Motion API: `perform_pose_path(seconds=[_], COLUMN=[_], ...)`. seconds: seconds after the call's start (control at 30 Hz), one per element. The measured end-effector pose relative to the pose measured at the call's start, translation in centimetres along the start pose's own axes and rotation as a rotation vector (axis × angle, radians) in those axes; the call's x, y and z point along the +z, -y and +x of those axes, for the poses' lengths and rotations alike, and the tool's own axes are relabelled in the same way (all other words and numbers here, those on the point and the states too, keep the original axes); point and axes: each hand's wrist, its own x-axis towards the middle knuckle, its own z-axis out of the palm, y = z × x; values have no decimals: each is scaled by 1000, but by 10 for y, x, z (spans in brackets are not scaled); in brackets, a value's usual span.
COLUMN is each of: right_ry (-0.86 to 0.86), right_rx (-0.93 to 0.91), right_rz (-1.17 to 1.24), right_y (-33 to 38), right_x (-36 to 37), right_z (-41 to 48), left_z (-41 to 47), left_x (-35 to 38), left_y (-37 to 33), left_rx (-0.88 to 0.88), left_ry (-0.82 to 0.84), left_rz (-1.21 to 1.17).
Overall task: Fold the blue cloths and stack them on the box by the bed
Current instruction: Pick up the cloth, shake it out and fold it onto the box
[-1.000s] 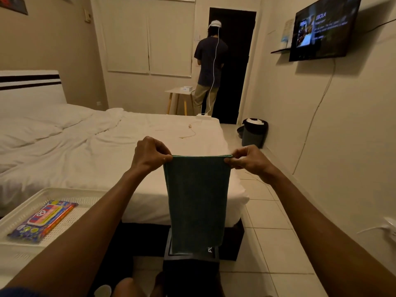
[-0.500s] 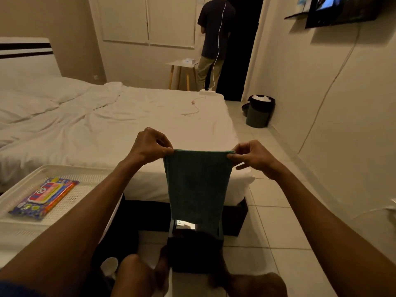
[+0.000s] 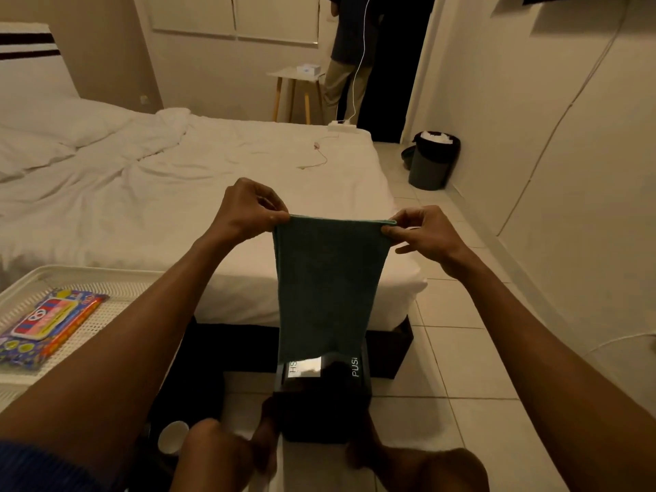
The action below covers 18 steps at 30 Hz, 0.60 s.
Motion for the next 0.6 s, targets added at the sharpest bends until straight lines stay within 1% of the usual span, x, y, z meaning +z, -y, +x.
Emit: perform_pose_path(seconds=[0.23, 0.33, 0.47, 0.6], right_ry=[95, 152, 218, 311], right_rx=[24, 78, 174, 230], right_rz=[8, 34, 32, -9], right_y=[-14, -33, -64, -80], right_x=[3, 12, 32, 49], right_z=[-19, -43, -88, -133], left_z=[-24, -53, -103, -141], left_x=[13, 28, 48, 59], left_y=[12, 26, 52, 69], left_rx=[-89, -131, -177, -205], left_ry=[69, 126, 285, 513], left_rz=[-23, -23, -95, -71])
